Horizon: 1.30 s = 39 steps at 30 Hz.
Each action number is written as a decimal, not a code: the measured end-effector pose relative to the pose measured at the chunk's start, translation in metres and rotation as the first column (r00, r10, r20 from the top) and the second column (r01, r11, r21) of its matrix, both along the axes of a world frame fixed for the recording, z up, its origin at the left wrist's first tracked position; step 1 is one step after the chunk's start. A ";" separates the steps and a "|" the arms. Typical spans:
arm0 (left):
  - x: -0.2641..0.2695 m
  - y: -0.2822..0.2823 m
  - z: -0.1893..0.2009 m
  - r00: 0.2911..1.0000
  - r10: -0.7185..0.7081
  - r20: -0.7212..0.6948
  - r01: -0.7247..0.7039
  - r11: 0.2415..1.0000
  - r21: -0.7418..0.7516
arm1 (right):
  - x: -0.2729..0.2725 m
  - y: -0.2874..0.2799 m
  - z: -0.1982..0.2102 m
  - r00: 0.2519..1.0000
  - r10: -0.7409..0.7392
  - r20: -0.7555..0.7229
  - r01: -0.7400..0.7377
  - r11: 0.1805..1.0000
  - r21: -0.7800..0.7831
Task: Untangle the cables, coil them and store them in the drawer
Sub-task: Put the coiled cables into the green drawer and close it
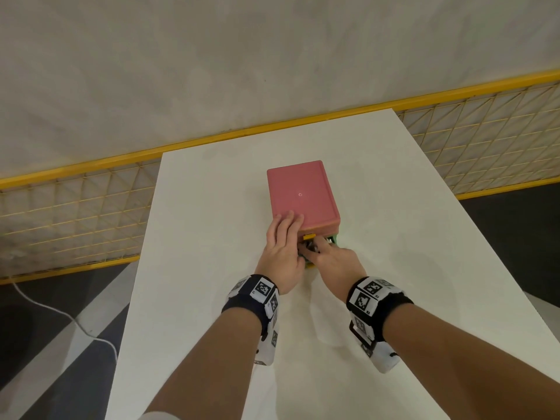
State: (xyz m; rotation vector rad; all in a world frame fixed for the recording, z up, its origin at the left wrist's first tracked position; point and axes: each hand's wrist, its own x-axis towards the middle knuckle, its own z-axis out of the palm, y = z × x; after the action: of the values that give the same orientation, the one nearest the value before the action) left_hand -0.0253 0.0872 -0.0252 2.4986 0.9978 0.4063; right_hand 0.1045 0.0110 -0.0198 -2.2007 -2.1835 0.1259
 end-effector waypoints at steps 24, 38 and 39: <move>0.000 0.000 0.002 1.000 0.006 -0.026 -0.006 1.000 -0.003 | -0.011 0.015 -0.020 0.985 0.048 -0.165 -0.049 0.999 -0.002; 0.001 -0.001 0.006 0.998 -0.013 -0.059 0.014 1.000 0.008 | 0.023 -0.003 -0.035 0.986 -0.147 -0.072 0.162 0.941 0.297; 0.001 -0.001 0.006 0.998 -0.015 -0.059 0.016 1.000 0.008 | 0.024 -0.002 -0.033 0.973 -0.172 -0.152 0.213 0.925 0.315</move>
State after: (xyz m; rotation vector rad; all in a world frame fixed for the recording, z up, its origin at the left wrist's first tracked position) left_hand -0.0246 0.0860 -0.0189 2.5372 1.0004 0.3345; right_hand 0.1281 0.0086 -0.0528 -2.1366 -1.7615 -0.1029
